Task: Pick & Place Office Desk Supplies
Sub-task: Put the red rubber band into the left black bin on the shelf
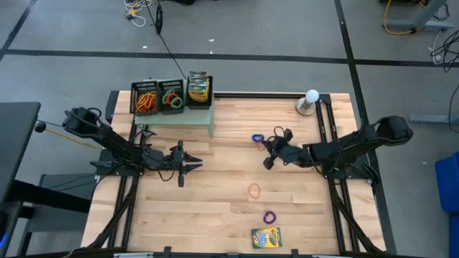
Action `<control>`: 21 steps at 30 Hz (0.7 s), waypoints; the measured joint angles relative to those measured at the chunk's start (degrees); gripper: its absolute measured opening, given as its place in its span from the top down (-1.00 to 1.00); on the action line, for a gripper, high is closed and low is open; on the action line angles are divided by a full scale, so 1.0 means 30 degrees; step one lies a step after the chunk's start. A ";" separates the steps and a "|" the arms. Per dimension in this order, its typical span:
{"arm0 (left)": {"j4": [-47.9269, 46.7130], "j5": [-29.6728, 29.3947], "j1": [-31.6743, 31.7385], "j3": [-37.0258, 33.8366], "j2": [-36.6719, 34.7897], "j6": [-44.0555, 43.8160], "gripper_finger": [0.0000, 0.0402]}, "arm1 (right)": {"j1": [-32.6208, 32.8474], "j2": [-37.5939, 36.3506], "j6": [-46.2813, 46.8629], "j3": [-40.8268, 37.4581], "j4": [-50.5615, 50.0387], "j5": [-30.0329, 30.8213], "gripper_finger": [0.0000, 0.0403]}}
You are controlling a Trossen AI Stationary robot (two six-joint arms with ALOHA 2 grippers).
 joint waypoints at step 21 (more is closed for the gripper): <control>0.0001 -0.1741 -0.0121 0.5162 0.7011 0.0954 0.07 | 0.3680 0.7487 -0.9624 0.8482 0.0141 -0.2164 0.98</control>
